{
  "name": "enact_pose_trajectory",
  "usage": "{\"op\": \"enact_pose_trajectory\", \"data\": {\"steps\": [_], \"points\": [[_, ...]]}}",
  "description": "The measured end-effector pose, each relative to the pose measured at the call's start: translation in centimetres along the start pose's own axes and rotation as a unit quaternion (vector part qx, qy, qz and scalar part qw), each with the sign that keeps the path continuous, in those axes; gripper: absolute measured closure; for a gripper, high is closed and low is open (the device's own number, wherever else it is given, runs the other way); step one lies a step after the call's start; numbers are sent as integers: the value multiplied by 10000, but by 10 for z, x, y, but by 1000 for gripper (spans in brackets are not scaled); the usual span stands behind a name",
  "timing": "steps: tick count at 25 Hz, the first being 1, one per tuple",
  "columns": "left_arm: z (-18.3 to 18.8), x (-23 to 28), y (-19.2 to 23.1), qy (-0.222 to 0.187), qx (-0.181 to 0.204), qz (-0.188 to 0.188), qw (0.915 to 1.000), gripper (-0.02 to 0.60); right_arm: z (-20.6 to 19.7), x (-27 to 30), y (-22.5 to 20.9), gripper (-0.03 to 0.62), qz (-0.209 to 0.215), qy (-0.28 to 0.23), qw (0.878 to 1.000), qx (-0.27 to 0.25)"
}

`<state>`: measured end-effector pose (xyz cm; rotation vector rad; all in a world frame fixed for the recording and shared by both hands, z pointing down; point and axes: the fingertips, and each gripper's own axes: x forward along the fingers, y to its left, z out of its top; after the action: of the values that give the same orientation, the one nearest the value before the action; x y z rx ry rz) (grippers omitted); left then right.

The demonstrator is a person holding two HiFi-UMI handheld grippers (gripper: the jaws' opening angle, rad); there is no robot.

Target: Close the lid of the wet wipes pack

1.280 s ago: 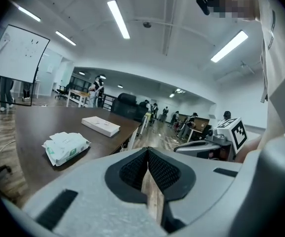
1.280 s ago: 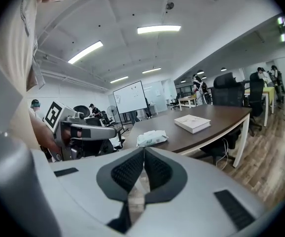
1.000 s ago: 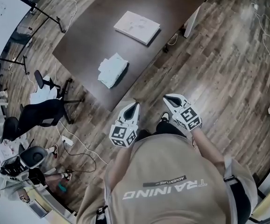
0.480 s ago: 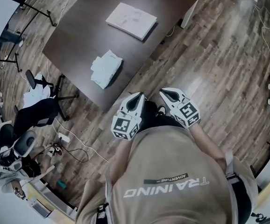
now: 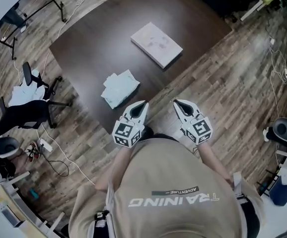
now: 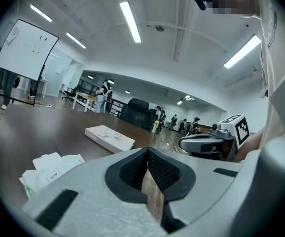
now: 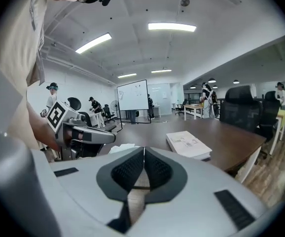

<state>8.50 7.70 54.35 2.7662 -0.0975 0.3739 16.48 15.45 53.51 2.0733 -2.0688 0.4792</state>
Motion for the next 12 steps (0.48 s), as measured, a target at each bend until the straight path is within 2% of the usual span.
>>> {"op": "enact_pose_trajectory", "data": {"steps": [2, 5, 8, 12], "points": [[6, 1, 21, -39, 9, 94, 9999, 571, 14, 21, 2, 579, 131, -56, 9998, -163], [12, 1, 47, -47, -4, 284, 9996, 571, 14, 50, 10, 579, 435, 196, 9981, -389], [27, -10, 61, -267, 10, 391, 9989, 571, 17, 75, 20, 579, 766, 298, 9956, -450], [21, -30, 99, -381, -300, 1005, 9937, 571, 25, 110, 31, 579, 1078, 242, 9933, -350]]}}
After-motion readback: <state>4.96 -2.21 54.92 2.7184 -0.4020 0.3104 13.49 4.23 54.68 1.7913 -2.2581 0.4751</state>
